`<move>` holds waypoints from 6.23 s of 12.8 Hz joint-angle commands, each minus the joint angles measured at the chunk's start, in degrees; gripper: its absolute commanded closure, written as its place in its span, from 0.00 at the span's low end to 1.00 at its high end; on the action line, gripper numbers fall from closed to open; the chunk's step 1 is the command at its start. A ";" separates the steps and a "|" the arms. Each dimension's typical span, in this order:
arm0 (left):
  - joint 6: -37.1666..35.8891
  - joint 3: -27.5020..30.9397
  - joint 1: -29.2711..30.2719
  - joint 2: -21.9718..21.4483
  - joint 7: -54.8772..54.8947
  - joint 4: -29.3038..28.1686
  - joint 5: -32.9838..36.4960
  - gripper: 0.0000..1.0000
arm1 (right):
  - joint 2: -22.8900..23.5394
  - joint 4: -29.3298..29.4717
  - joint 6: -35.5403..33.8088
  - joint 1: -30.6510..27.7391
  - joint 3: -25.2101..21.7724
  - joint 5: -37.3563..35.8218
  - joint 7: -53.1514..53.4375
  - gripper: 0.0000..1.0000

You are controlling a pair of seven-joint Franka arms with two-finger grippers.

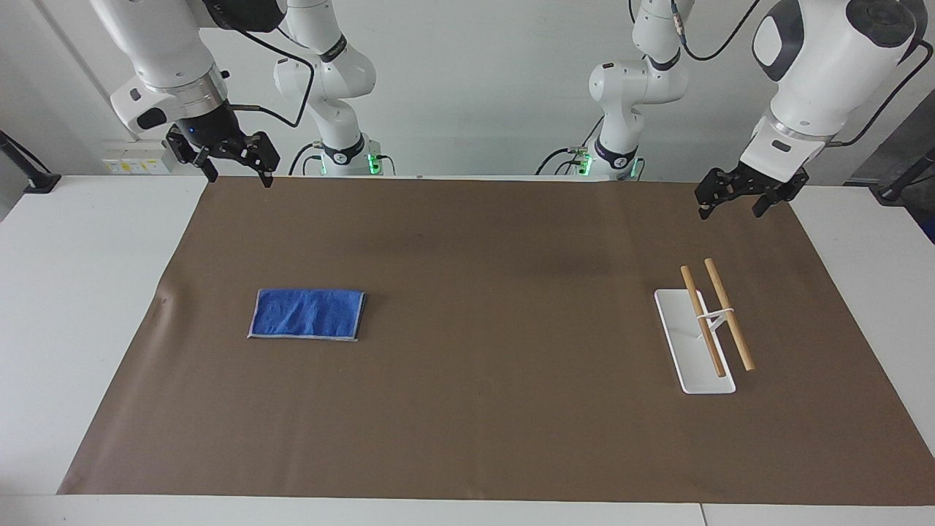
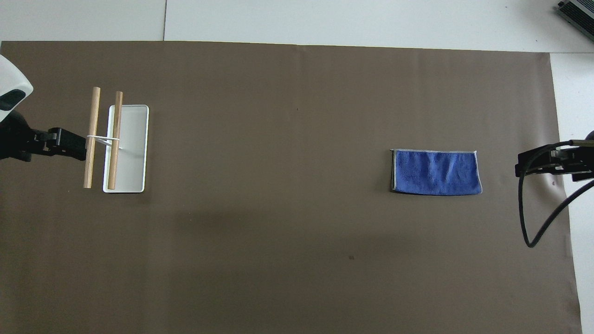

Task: Right arm passes towel to left arm to hang

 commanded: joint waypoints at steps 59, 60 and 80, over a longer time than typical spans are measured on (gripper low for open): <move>2.63 0.11 0.01 -2.38 -1.19 -2.06 -2.95 0.00 | 6.94 -26.07 48.69 -0.90 9.86 38.26 -10.68 1.00; 4.65 0.20 0.45 -2.55 -3.37 -3.20 -6.37 0.00 | 6.94 -25.19 48.78 -0.90 11.27 41.00 -6.73 1.00; 55.90 -12.88 -0.33 -14.33 -56.21 -35.55 -53.07 0.00 | 9.49 -18.41 65.38 12.54 20.78 85.05 54.48 1.00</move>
